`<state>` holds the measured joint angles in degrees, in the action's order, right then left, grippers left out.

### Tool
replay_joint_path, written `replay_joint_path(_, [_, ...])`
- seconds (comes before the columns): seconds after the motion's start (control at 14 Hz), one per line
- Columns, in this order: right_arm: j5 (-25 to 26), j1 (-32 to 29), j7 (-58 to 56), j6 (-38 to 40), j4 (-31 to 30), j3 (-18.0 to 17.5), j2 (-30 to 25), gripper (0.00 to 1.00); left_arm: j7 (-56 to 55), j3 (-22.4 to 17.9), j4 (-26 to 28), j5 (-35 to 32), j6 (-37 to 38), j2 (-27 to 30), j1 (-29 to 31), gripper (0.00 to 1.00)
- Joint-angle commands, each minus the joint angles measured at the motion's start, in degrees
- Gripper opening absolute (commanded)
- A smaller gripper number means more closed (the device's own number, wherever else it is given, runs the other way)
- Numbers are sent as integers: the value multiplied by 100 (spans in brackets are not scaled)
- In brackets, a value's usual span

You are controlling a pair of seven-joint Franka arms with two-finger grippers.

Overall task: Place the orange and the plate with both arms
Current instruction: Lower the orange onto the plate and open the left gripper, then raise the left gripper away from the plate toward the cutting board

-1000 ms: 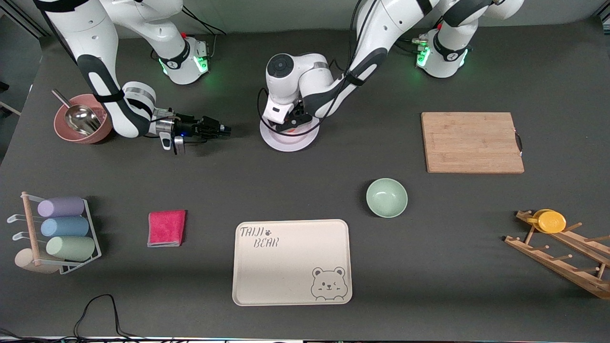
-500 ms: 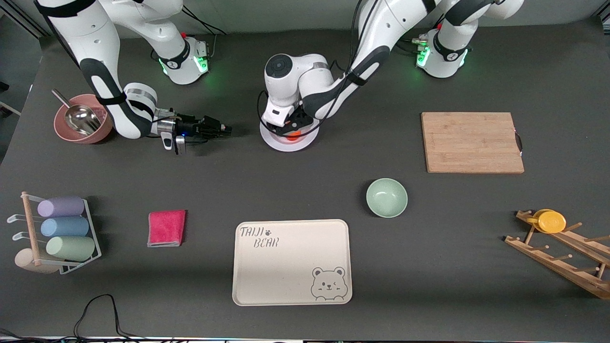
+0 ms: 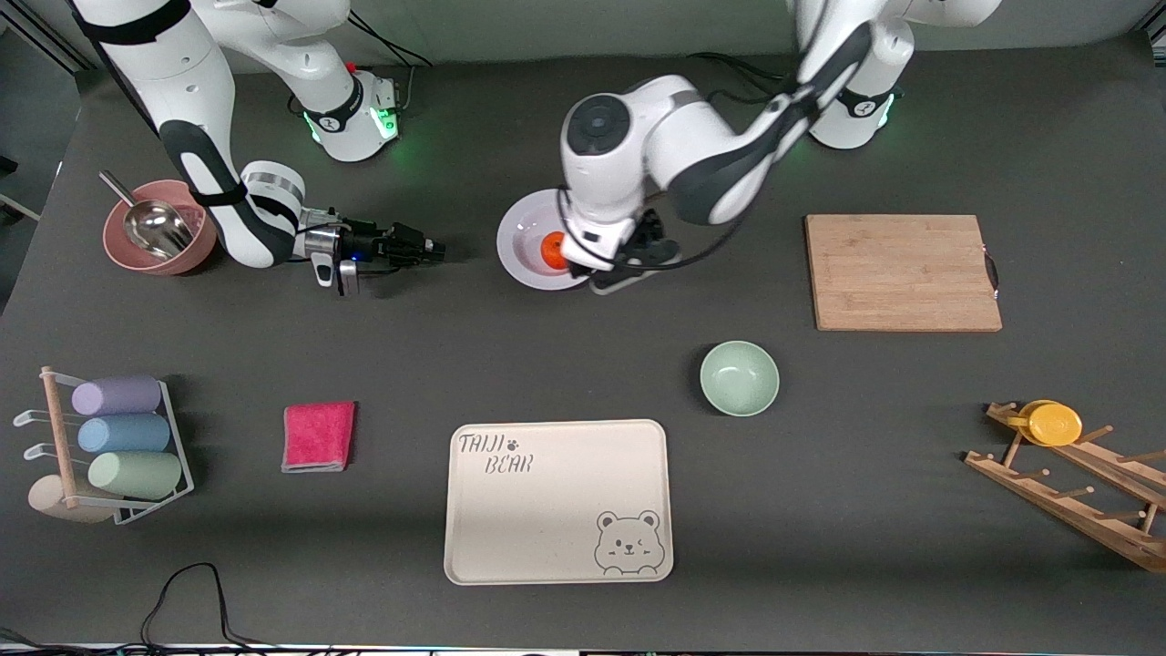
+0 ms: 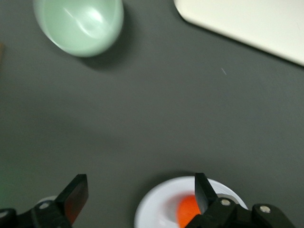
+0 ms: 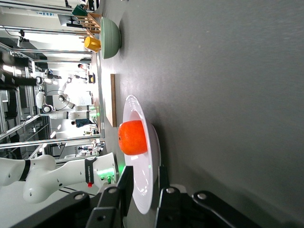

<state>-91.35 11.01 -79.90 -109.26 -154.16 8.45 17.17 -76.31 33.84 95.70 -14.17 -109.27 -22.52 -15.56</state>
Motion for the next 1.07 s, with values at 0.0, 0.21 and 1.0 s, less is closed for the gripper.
replay_joint_path(0.0, [-436, 305, -342, -8, 70, 16, 172, 28, 1219, 79, 230, 396, 475, 624, 964, 100])
replay_joint_path(0.21, [-760, 523, -518, -8, 79, -10, 278, 28, 2511, 62, 152, 660, 1002, 1134, 1948, 100])
replay_joint_path(1.0, [-2089, 1377, -1344, -25, 140, -45, 805, 28, 6492, -2662, -746, 765, 2173, 1654, 2284, 100])
